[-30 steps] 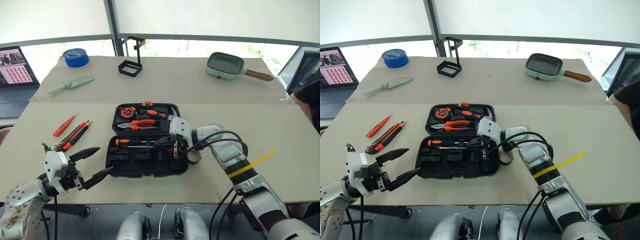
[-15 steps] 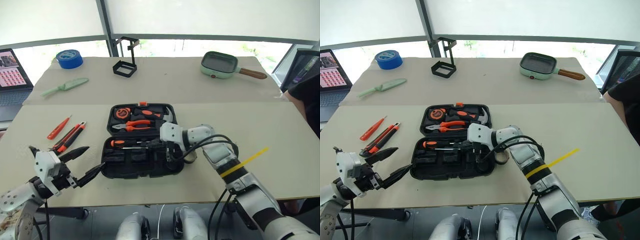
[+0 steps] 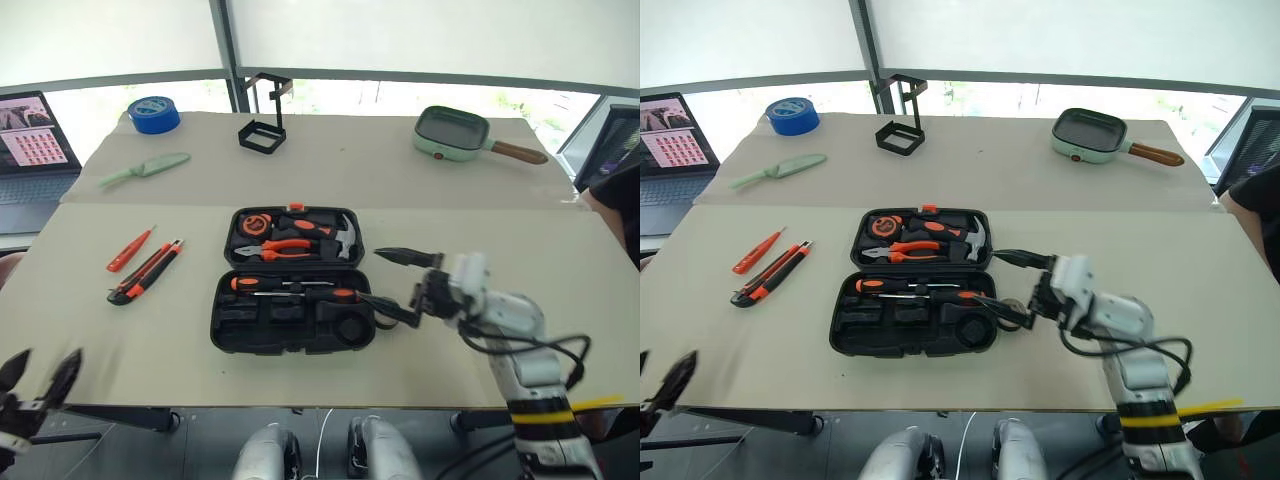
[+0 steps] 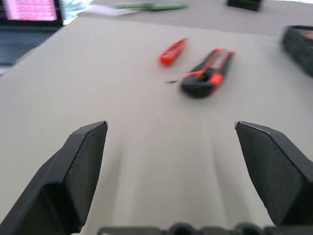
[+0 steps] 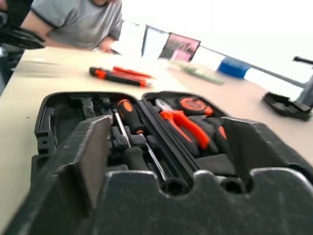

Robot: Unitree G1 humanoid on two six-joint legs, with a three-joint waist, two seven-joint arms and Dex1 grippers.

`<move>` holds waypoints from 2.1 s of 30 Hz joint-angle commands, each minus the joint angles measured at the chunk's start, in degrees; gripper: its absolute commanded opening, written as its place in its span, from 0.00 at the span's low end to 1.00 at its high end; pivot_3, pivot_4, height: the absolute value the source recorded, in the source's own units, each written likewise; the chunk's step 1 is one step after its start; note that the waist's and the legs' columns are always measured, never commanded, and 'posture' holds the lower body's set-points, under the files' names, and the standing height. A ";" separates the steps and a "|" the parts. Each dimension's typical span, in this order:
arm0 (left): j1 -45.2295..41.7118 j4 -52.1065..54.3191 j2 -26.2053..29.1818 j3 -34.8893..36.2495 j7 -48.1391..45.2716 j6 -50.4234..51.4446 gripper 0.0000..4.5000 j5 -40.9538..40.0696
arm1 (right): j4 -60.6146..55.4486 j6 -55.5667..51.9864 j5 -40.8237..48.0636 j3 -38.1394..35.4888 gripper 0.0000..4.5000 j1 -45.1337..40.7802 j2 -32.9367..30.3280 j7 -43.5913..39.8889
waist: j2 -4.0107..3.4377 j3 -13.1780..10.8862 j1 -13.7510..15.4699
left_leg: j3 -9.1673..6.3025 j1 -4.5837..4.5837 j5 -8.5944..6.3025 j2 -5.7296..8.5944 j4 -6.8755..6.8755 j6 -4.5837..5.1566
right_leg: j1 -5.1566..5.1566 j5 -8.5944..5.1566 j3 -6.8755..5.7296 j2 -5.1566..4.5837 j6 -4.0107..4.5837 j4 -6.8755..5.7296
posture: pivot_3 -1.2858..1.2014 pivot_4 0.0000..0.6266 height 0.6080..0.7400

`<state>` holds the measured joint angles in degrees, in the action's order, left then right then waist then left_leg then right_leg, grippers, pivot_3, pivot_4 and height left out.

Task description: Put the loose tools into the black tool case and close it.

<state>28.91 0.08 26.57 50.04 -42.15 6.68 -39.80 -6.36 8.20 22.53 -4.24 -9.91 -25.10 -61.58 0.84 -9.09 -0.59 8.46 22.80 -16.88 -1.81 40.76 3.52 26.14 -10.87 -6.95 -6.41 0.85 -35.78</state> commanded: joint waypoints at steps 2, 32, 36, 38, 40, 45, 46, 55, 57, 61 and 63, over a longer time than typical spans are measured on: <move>-1.38 -3.24 3.42 2.22 5.84 7.57 1.00 -2.00 | -2.65 1.66 1.36 -3.29 0.99 4.32 -0.82 2.73 | 0.09 0.05 0.36 | -0.01 -0.02 -0.04 -0.03 0.00 -0.06 | -0.01 0.00 0.00 -0.01 0.00 0.01 | 0.52 0.24 1.00; -78.53 -64.12 22.67 -39.11 7.21 15.49 1.00 26.41 | -12.98 -5.32 1.27 1.93 0.99 -0.05 -2.73 11.30 | 0.58 -0.10 -0.32 | 0.33 -0.05 0.68 -0.05 -0.07 -0.50 | 0.06 0.13 0.13 0.74 0.36 -0.16 | 0.52 0.24 1.00; -79.61 -66.67 22.24 -39.59 5.17 17.35 1.00 27.98 | -14.17 -5.59 1.43 1.73 0.99 0.88 -3.43 12.03 | 0.59 -0.11 -0.20 | 0.33 -0.06 0.68 -0.08 -0.05 -0.50 | 0.07 0.10 0.14 0.75 0.32 -0.19 | 0.52 0.24 1.00; -79.09 -67.29 22.24 -38.71 5.78 17.58 0.94 27.99 | -14.70 -5.83 1.52 1.74 1.00 1.14 -3.59 12.44 | 0.59 -0.11 -0.15 | 0.33 -0.07 0.68 -0.06 -0.02 -0.49 | 0.06 0.09 0.15 0.72 0.29 -0.22 | 0.52 0.24 1.00; -78.03 -67.75 22.03 -37.69 5.94 17.45 0.84 27.69 | -14.98 -5.95 1.58 1.83 1.00 1.29 -3.80 12.58 | 0.59 -0.11 -0.15 | 0.33 -0.08 0.67 -0.06 -0.01 -0.47 | 0.06 0.07 0.17 0.70 0.26 -0.23 | 0.52 0.24 1.00; -76.91 -67.79 21.38 -35.96 5.69 17.49 0.48 27.33 | -14.46 -5.85 1.49 1.94 1.00 1.16 -4.26 12.17 | 0.59 -0.11 -0.10 | 0.34 -0.13 0.66 -0.04 0.00 -0.45 | 0.04 0.07 0.22 0.67 0.26 -0.29 | 0.52 0.24 1.00; -76.76 -67.74 21.40 -35.65 5.71 17.37 0.39 27.33 | -14.31 -5.87 1.54 1.89 1.00 1.07 -4.34 12.07 | 0.59 -0.11 -0.10 | 0.34 -0.13 0.66 -0.04 0.00 -0.45 | 0.04 0.07 0.22 0.66 0.26 -0.29 | 0.52 0.24 1.00; -73.80 -61.12 21.69 -27.19 -2.40 3.90 0.11 20.88 | -13.01 -5.37 1.80 1.37 1.00 1.08 -5.77 10.82 | 0.65 -0.13 -0.04 | 0.36 -0.14 0.64 -0.05 0.04 -0.41 | 0.03 0.11 0.19 0.62 0.34 -0.31 | 0.52 0.24 1.00; -72.83 -57.42 21.93 -26.63 -7.80 1.06 0.11 19.55 | -13.23 -5.33 2.17 0.94 1.00 1.09 -6.22 10.44 | 0.79 -0.20 0.00 | 0.34 -0.08 0.64 -0.07 0.07 -0.41 | 0.05 0.15 0.14 0.62 0.40 -0.31 | 0.52 0.24 1.00; -65.35 -36.65 22.43 -32.87 -27.39 -0.28 0.11 17.07 | -14.49 -6.15 4.31 -0.64 1.00 1.36 -9.03 7.80 | 0.81 -0.19 0.09 | 0.33 -0.04 0.63 -0.01 0.11 -0.39 | 0.05 0.25 0.10 0.53 0.56 -0.29 | 0.52 0.24 1.00; -60.99 -25.04 23.17 -35.52 -34.91 2.41 0.11 14.00 | -14.48 -6.55 5.65 -1.49 1.00 2.29 -11.08 5.35 | 0.80 -0.18 0.17 | 0.33 -0.04 0.62 0.03 0.11 -0.37 | 0.04 0.25 0.10 0.45 0.57 -0.29 | 0.52 0.24 1.00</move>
<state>-34.05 -35.06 48.43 16.76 -69.69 7.70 -22.66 -18.98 1.91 25.83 -3.47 -8.03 -34.92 -54.22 1.63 -9.27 -0.42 8.80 22.75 -16.27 -1.77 40.87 3.16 26.17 -10.62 -6.85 -5.98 1.42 -36.05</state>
